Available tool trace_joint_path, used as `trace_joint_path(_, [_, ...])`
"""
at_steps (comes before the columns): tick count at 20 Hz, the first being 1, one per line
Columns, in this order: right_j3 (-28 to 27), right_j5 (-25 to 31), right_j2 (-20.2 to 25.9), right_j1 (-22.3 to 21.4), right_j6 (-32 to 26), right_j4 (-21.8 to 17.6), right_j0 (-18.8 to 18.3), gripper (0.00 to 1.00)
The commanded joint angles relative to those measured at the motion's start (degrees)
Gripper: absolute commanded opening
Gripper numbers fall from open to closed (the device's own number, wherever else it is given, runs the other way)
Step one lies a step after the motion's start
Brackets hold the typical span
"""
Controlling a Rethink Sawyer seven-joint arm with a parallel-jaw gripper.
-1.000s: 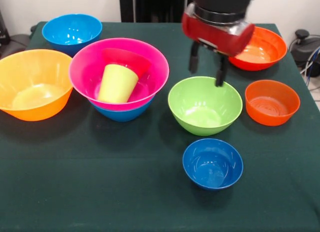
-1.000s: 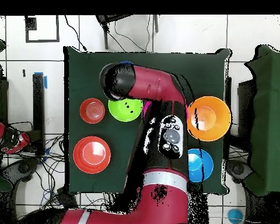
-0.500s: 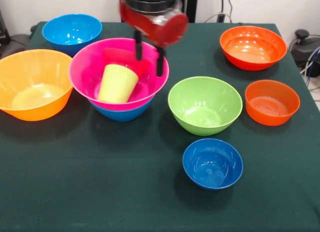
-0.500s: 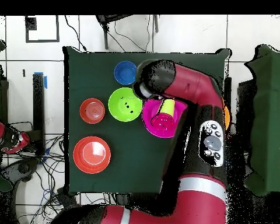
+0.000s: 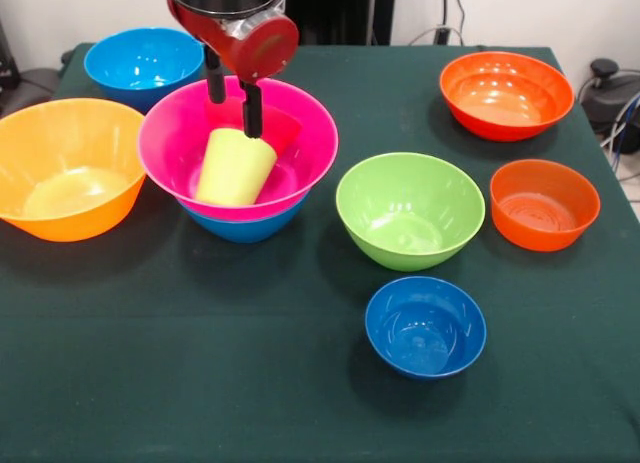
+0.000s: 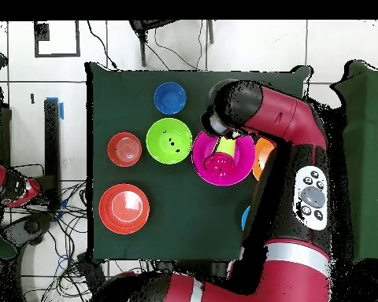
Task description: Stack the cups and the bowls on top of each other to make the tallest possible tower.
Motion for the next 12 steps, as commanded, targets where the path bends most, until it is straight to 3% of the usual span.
trace_joint_path(1, [2.1, 6.3, 8.2, 0.3, -11.8, -3.0, -0.4, 1.00])
trace_joint_path(8, [3.0, 10.2, 9.9, 0.0, -15.4, -3.7, -2.1, 1.00])
trace_joint_path(12, [2.6, 9.8, 10.1, 0.7, -15.0, -4.9, -2.6, 1.00])
